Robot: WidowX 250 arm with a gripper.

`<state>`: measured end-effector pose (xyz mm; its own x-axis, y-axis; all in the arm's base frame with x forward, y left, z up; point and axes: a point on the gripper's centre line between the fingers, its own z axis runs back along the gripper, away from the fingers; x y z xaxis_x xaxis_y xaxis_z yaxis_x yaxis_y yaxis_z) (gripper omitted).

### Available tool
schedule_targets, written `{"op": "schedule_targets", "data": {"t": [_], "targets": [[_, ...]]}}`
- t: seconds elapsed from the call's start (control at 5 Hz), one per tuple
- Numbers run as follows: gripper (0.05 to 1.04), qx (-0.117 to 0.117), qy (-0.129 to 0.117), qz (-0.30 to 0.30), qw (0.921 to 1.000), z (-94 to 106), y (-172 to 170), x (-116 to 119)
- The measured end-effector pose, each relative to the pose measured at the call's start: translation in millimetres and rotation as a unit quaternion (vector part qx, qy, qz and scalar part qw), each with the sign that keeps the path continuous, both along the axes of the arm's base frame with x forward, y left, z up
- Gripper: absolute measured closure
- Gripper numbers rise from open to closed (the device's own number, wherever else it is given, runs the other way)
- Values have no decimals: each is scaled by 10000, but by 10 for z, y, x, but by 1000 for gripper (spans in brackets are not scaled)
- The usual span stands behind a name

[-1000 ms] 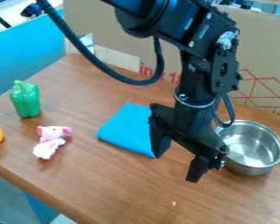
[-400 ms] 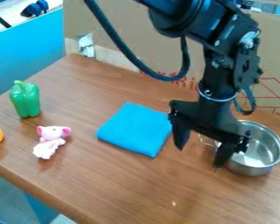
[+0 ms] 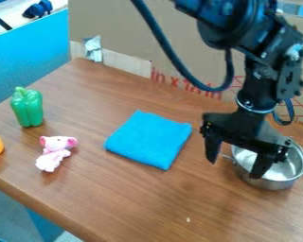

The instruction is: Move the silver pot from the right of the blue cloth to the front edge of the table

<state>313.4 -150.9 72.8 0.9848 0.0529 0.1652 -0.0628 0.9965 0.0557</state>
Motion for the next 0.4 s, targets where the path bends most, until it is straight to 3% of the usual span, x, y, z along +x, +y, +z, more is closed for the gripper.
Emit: {"op": "schedule_targets", "data": {"t": [0.4], "targets": [[78,320,-228,1051,9937,-89,-71,132]]}}
